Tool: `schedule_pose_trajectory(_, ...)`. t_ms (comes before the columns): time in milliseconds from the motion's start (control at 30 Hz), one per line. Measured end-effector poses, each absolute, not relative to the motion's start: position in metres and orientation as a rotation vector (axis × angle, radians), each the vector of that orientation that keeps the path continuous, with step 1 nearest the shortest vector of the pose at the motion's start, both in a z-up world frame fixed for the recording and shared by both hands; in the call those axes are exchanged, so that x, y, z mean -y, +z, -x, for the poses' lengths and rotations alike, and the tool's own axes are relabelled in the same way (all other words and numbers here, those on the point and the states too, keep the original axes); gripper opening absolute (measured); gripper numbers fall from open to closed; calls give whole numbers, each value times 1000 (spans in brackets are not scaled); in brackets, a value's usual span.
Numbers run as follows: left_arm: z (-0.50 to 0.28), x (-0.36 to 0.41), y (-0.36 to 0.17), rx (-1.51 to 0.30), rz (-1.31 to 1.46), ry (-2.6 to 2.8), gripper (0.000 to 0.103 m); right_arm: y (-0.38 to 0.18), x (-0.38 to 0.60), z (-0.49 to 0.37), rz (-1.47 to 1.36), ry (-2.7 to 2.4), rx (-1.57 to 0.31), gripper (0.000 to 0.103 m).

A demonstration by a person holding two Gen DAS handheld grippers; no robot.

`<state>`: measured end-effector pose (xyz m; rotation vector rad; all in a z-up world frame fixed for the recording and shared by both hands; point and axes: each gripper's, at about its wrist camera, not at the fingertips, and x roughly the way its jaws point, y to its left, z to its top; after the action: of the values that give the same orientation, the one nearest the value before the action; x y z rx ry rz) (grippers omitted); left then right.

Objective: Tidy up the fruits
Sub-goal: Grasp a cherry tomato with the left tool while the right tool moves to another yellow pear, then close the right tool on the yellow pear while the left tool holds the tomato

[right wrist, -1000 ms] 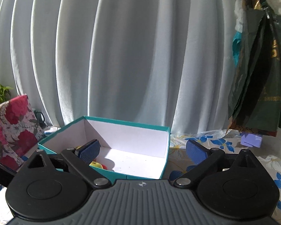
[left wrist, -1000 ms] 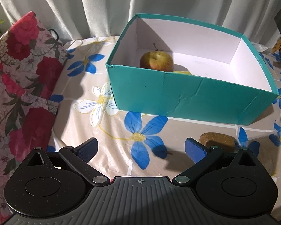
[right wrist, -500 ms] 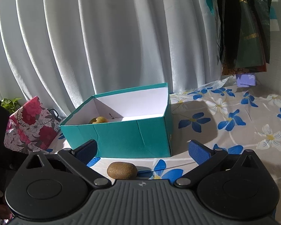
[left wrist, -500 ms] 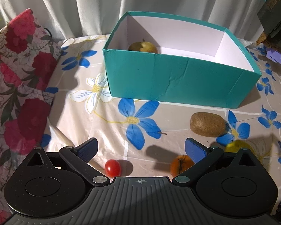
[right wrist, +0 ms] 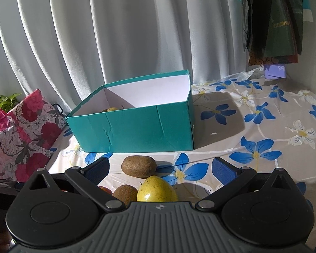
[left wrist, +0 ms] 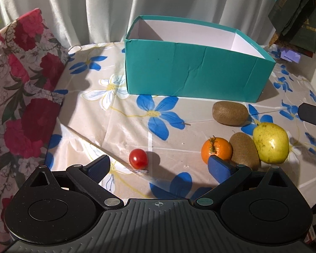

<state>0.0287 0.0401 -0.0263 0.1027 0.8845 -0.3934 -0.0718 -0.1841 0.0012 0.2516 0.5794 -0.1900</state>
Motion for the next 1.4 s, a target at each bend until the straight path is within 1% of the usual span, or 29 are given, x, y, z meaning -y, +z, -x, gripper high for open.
schedule_pose_trajectory(267,-33,-42,-39,-857,-131,-376,101,-4,181,69,-252,-191,-612,103)
schedule_pose_trajectory(333,-37,-39,-44,-866,-153,-375,94,-7,182,68,-254,-198,-623,103)
schedule_pose_trajectory(367,-39,-38,-46,-872,-158,-372,88,-8,182,68,-257,-198,-628,103)
schedule_pose_trajectory(400,-41,-36,-48,-879,-160,-375,86,-9,183,67,-259,-198,-633,103)
schedule_pose_trajectory(567,-47,-31,-51,-862,-179,-384,86,-14,186,65,-267,-204,-647,103)
schedule_pose_trajectory(633,-50,-28,-55,-876,-187,-386,80,-15,187,64,-271,-205,-647,103)
schedule_pose_trajectory(700,-55,-27,-60,-905,-188,-387,71,-15,188,63,-275,-206,-648,103)
schedule_pose_trajectory(833,-58,-28,-64,-925,-174,-388,68,-15,189,62,-275,-206,-646,103)
schedule_pose_trajectory(900,-59,-29,-63,-926,-176,-376,60,-15,189,62,-276,-205,-645,103)
schedule_pose_trajectory(933,-60,-29,-62,-929,-177,-370,57,-15,189,61,-276,-205,-645,103)
schedule_pose_trajectory(967,-61,-29,-61,-935,-173,-365,50,-15,189,61,-276,-204,-644,103)
schedule_pose_trajectory(1000,-61,-30,-60,-941,-166,-363,40,-15,189,61,-274,-202,-644,103)
schedule_pose_trajectory(1033,-62,-31,-59,-950,-158,-364,35,-15,189,60,-272,-202,-645,103)
schedule_pose_trajectory(1067,-62,-31,-58,-957,-153,-365,27,-15,188,59,-269,-202,-647,103)
schedule_pose_trajectory(1200,-60,-30,-55,-967,-158,-351,26,-15,186,57,-258,-195,-667,103)
schedule_pose_trajectory(1333,-54,-32,-37,-934,-127,-370,26,-16,179,56,-213,-183,-689,103)
schedule_pose_trajectory(1367,-53,-32,-33,-927,-125,-372,26,-17,177,55,-202,-181,-697,102)
schedule_pose_trajectory(1400,-52,-32,-29,-922,-120,-370,26,-19,175,54,-191,-182,-708,100)
